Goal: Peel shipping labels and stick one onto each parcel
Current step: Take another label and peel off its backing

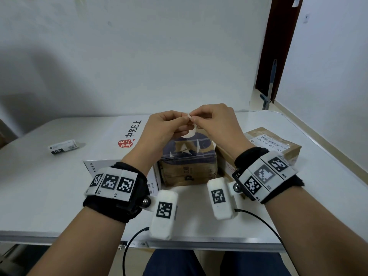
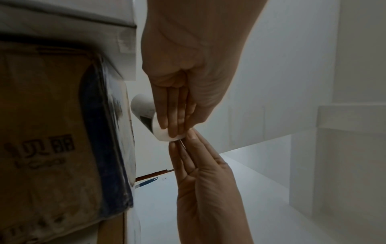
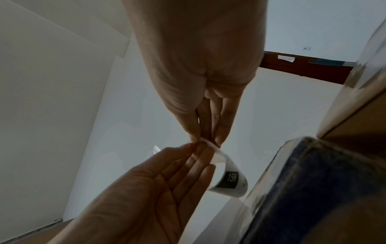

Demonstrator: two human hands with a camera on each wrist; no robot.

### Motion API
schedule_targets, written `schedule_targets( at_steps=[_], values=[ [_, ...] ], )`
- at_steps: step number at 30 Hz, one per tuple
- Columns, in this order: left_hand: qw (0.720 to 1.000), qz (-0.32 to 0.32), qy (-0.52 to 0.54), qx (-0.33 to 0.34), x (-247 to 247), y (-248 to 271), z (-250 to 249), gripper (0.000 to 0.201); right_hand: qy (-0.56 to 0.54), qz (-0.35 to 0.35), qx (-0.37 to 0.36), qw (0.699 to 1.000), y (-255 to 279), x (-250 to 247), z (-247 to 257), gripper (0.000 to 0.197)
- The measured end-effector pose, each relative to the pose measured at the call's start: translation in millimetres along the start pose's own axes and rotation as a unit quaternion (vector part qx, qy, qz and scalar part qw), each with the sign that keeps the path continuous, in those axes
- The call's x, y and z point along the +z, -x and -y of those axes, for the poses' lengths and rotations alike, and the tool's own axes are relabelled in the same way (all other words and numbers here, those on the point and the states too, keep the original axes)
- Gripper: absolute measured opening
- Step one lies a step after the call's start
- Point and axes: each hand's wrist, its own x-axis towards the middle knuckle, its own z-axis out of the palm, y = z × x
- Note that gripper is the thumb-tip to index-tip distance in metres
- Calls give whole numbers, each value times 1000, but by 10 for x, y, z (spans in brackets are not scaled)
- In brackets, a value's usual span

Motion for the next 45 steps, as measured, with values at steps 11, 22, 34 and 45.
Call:
schedule_targets(
  at_steps=[11,22,34,45],
  values=[
    [998,2,-50,30,-45,-3,-6,19,-7,8,-4,1000,13,4,28,15],
    [995,9,-93,45,-48,29,-50,17,-57,26,39,997,-6,-27,-1,12],
    [987,-2,-151,57,-10,50,-118,10,45,29,-17,998,-9,-77,89,12],
    [994,-11,-101,30,-3,35,-111,14,108,20,-45,993,-12,-51,65,13]
  ],
)
